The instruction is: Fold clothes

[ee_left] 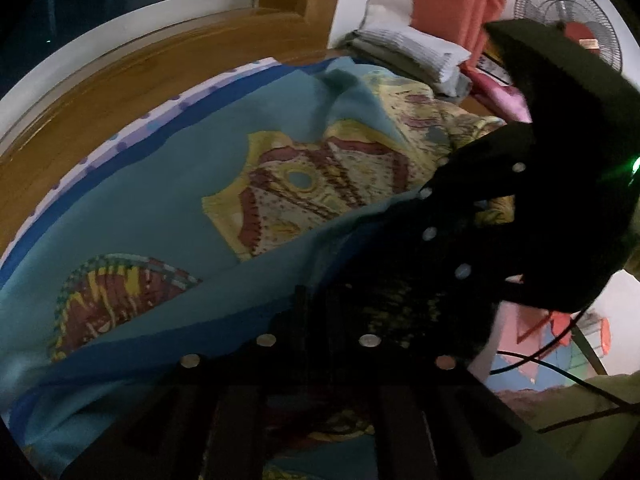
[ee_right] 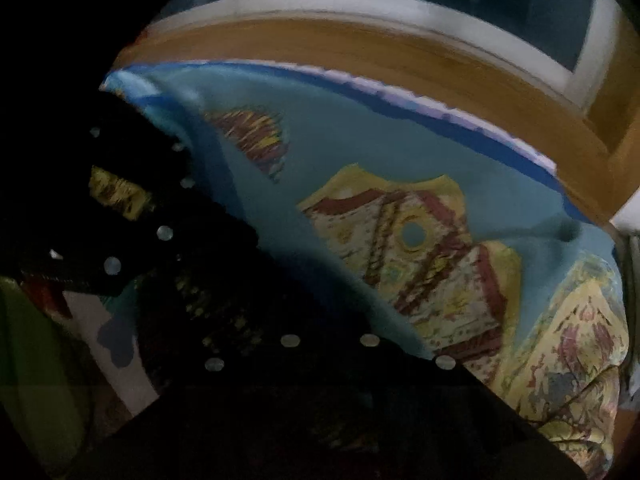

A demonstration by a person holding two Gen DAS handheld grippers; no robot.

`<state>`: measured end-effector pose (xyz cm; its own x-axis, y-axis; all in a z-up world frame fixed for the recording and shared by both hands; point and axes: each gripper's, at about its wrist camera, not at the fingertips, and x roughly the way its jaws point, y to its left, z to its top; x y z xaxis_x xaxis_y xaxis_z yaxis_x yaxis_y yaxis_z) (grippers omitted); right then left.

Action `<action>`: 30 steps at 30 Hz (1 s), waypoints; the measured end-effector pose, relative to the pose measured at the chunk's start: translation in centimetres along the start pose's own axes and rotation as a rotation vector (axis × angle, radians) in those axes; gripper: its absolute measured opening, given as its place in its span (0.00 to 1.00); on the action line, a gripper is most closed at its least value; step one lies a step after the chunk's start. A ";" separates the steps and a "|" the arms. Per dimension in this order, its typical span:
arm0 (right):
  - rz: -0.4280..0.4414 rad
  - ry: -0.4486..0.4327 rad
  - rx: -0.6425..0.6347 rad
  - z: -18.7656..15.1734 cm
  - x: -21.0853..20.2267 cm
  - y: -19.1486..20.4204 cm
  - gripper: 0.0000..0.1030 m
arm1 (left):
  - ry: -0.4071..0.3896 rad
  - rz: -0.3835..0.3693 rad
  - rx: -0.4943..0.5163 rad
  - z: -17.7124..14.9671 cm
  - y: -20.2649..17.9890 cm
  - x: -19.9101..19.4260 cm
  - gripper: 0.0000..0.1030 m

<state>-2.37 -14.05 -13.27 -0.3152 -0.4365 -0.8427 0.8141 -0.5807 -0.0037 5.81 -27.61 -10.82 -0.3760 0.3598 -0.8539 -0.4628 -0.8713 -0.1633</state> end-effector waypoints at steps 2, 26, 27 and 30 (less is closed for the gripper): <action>-0.009 -0.023 0.008 0.4 -0.5 -0.2 0.01 | -0.009 0.031 -0.004 0.0 0.2 -0.1 0.22; -0.190 -0.019 0.310 8.0 6.4 -10.2 0.01 | -0.032 0.505 -0.334 -6.9 16.5 -8.7 0.23; -0.196 -0.006 0.308 7.9 7.0 -10.2 0.01 | -0.013 0.514 -0.338 -7.5 17.4 -8.9 0.23; -0.224 -0.005 0.288 7.7 7.6 -9.8 0.01 | 0.029 0.515 -0.324 -8.9 19.4 -9.1 0.23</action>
<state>-16.52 -16.97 -15.44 -0.4730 -0.2791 -0.8357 0.5543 -0.8316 -0.0360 7.38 -50.72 -10.62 -0.4622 -0.1404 -0.8756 0.0419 -0.9897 0.1366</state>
